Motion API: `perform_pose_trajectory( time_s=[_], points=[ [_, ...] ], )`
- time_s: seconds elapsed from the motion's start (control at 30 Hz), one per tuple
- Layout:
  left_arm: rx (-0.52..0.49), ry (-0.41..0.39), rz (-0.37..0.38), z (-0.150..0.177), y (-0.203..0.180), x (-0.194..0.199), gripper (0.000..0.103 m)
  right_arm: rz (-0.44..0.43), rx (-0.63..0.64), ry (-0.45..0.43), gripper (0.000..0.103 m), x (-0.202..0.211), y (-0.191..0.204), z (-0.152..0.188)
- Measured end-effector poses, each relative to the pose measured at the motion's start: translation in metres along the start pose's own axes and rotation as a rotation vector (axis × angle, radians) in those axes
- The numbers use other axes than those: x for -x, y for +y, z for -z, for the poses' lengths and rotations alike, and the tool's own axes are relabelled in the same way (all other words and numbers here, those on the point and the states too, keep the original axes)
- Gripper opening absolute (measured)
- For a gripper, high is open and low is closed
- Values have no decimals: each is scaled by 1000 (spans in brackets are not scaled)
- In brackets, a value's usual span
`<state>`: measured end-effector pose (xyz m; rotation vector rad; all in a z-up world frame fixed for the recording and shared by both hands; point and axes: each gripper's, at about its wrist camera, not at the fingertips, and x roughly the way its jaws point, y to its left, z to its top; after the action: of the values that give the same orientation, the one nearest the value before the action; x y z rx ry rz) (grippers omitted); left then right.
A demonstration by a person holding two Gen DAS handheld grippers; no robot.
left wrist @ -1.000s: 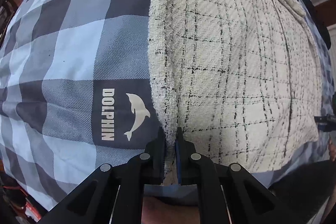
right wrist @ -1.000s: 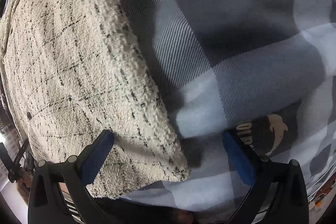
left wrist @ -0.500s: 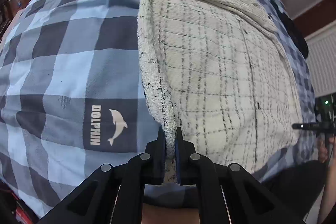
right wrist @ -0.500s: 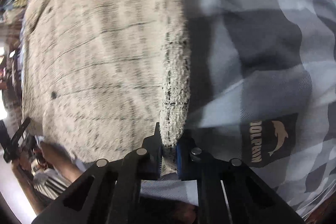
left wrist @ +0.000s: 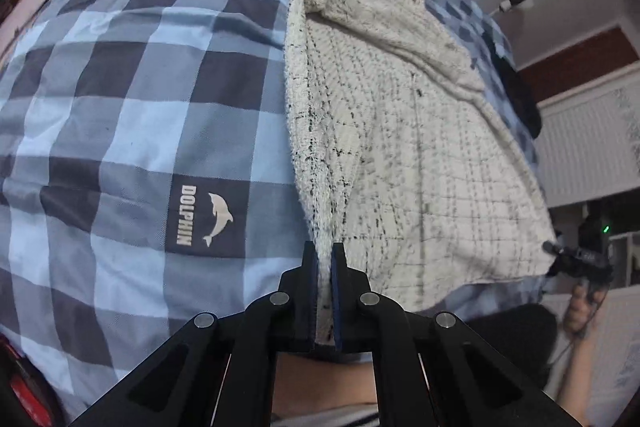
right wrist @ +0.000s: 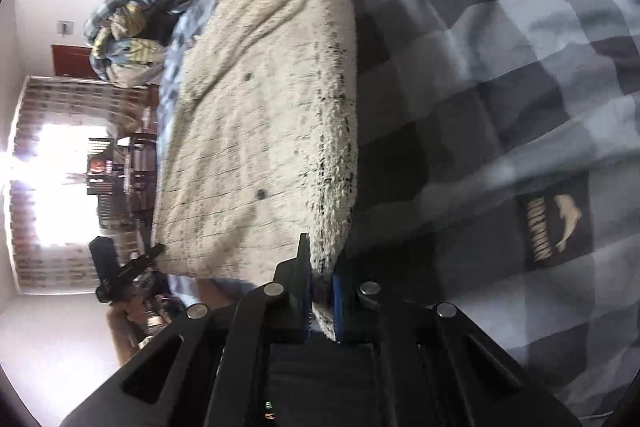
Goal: Fold small clothes
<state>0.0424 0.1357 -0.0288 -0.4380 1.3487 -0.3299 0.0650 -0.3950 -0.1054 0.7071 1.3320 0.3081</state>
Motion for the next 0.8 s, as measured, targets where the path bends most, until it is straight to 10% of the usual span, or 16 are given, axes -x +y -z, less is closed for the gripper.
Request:
perform_pose_trajectory(
  time_s=[0.17,0.43,0.47,0.57,0.8],
  points=[
    [-8,-15,-37,5,3,14,4,-101,-1,-60,5,34,-6,-15],
    [-178,95,-563,17,25,-28,4,301,-106,42,11,6,-49,-38],
    [-188,92,-578,19,29,-29,4,297,-126,48,18,3,-58,-39],
    [-172,116,-499,15,38,-27,4,304,-185,23,83,4,-77,-43],
    [-50,178,-420,2,49,-39,5,235,-178,178,88,-38,-81,-63]
  ],
)
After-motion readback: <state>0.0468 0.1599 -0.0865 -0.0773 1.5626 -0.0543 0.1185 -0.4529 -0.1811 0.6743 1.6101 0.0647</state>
